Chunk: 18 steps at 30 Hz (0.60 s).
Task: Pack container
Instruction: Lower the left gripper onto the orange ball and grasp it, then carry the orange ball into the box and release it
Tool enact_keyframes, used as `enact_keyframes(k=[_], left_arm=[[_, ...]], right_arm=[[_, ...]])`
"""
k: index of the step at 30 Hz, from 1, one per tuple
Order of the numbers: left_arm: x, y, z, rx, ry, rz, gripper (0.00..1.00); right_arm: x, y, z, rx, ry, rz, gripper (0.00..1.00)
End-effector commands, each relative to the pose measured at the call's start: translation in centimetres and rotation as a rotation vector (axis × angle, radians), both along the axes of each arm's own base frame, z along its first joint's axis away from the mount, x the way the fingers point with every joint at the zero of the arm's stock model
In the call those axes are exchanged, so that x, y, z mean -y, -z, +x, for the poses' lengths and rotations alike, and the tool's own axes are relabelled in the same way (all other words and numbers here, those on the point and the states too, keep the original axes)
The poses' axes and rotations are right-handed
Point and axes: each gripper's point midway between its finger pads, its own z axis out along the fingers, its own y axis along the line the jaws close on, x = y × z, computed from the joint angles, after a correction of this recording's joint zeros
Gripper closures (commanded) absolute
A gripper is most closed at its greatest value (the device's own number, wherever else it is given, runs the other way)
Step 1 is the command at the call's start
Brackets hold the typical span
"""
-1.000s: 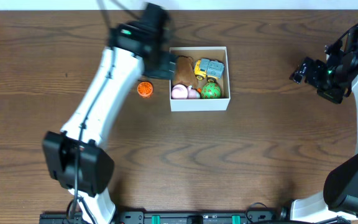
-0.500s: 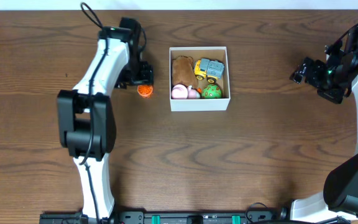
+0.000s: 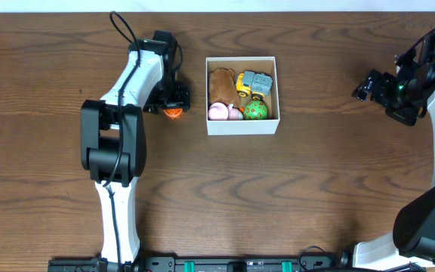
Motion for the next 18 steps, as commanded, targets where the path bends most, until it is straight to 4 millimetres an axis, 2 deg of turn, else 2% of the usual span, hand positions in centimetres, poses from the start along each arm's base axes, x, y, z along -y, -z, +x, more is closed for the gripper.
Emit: enact_keyframes(k=[1,9,13,18], left_arm=[[0.38,0.68,-0.22,-0.015,0.001,0.002,0.19],[0.47,0.7,0.1,-0.002,0.003,0.0,0.2],[0.49,0.71,0.3,0.007,0.014,-0.001,0.33],[0.44,0.71,0.33,0.008,0.021,0.002,0.44]], right_arm=[[0.07,0.25,0.01,-0.009,0.012,0.006,0.01],[0.05,0.26,-0.03,-0.011,0.012,0.007,0.01],[0.05,0.26,-0.05,-0.012,0.012,0.007,0.01],[0.05,0.26,-0.05,-0.012,0.012,0.007,0.01]])
